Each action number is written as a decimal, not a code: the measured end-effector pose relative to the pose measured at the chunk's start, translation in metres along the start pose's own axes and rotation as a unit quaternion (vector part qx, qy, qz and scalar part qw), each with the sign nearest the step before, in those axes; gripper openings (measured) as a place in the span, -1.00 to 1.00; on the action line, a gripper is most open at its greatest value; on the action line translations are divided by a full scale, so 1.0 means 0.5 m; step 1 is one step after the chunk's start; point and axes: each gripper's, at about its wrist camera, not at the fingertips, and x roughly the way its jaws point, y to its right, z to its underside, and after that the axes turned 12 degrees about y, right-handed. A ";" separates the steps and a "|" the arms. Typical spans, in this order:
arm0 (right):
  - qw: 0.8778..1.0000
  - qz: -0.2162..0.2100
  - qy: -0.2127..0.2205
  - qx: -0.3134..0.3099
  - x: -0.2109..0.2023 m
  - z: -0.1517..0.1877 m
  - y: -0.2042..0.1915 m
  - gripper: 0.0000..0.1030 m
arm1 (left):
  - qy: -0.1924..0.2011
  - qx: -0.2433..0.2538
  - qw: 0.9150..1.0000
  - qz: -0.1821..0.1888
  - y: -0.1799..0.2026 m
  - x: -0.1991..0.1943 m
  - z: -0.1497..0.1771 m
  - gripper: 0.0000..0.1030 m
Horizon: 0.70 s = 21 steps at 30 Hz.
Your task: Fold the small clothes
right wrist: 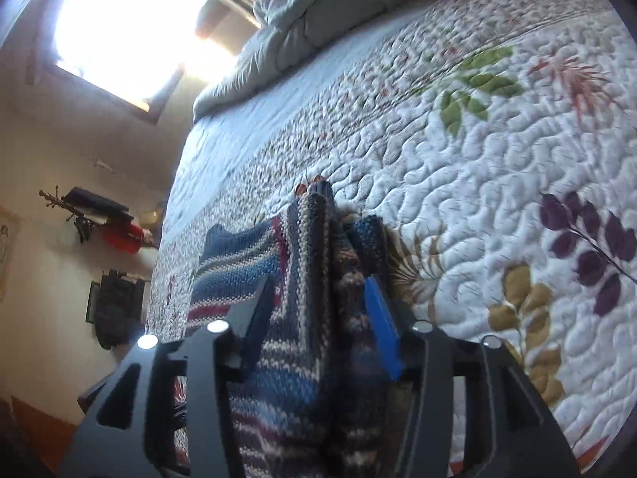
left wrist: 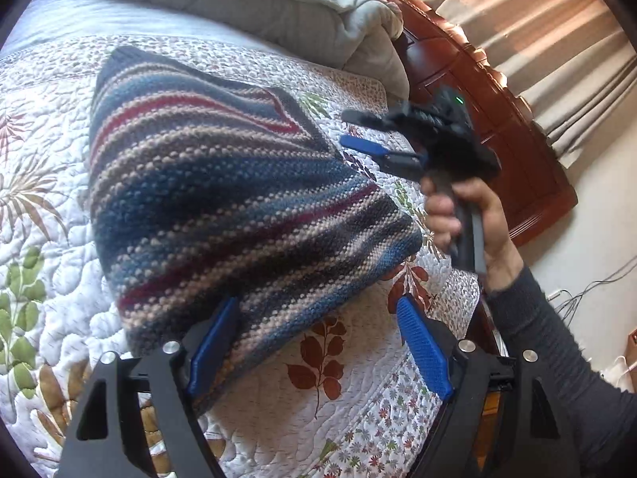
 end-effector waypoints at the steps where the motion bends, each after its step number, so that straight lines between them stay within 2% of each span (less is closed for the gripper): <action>1: 1.000 -0.001 -0.010 -0.003 0.016 -0.002 -0.005 0.10 | 0.001 0.001 1.000 0.000 0.002 -0.001 0.000 0.59; 5: 0.999 -0.001 -0.043 -0.014 0.069 -0.018 -0.024 0.12 | 0.010 0.004 1.000 0.008 0.013 -0.011 -0.007 0.59; 8: 0.996 0.031 -0.070 -0.052 0.096 -0.009 -0.044 0.00 | 0.007 0.010 1.000 0.006 0.017 -0.008 -0.010 0.59; 10: 0.994 0.042 -0.077 -0.065 0.100 0.002 -0.048 -0.26 | 0.007 0.011 1.000 0.005 0.019 -0.003 -0.012 0.59; 11: 0.994 0.042 -0.078 -0.069 0.101 -0.002 -0.047 -0.49 | 0.008 0.010 1.000 0.005 0.021 -0.001 -0.013 0.59; 12: 0.994 0.039 -0.078 -0.070 0.101 -0.003 -0.049 -0.56 | 0.009 0.006 1.000 0.006 0.018 0.001 -0.013 0.59; 15: 0.993 0.043 -0.066 -0.087 0.090 -0.004 -0.057 -0.68 | 0.011 0.002 1.000 0.006 0.020 0.006 -0.016 0.59; 18: 0.996 0.038 -0.016 -0.074 0.042 -0.026 -0.049 -0.85 | 0.014 0.001 1.000 0.007 0.016 0.003 -0.017 0.59; 21: 0.998 0.037 0.007 -0.048 0.024 -0.042 -0.022 -0.86 | 0.019 0.003 1.000 0.010 0.016 -0.004 -0.020 0.59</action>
